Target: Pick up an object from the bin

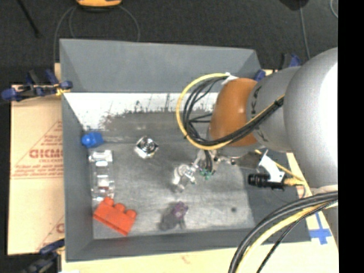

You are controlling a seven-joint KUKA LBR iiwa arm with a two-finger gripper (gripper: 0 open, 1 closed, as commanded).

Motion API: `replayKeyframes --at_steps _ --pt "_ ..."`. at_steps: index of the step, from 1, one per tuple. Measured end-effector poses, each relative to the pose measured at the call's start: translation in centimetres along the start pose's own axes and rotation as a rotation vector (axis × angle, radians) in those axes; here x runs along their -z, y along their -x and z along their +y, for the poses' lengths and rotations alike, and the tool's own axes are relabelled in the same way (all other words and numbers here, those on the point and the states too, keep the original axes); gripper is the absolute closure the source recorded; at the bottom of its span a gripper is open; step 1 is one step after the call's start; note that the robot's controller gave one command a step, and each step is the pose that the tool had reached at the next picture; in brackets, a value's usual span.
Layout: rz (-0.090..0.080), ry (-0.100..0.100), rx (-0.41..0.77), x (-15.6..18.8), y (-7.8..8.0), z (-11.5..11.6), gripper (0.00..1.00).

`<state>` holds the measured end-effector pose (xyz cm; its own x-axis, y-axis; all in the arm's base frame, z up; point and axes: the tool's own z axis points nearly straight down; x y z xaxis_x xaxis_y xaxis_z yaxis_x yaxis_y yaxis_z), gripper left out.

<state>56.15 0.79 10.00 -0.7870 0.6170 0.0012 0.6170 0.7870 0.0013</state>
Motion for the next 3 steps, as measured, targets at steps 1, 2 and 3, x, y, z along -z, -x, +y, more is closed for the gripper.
replayKeyframes --at_steps 1,2,3 --pt "-0.005 0.002 -0.077 -2.28 -0.83 0.57 0.0" --pt "-0.007 0.001 -0.072 -2.1 -0.6 0.56 0.0" --pt "-0.006 0.003 -0.068 -1.78 -0.54 0.69 1.0"
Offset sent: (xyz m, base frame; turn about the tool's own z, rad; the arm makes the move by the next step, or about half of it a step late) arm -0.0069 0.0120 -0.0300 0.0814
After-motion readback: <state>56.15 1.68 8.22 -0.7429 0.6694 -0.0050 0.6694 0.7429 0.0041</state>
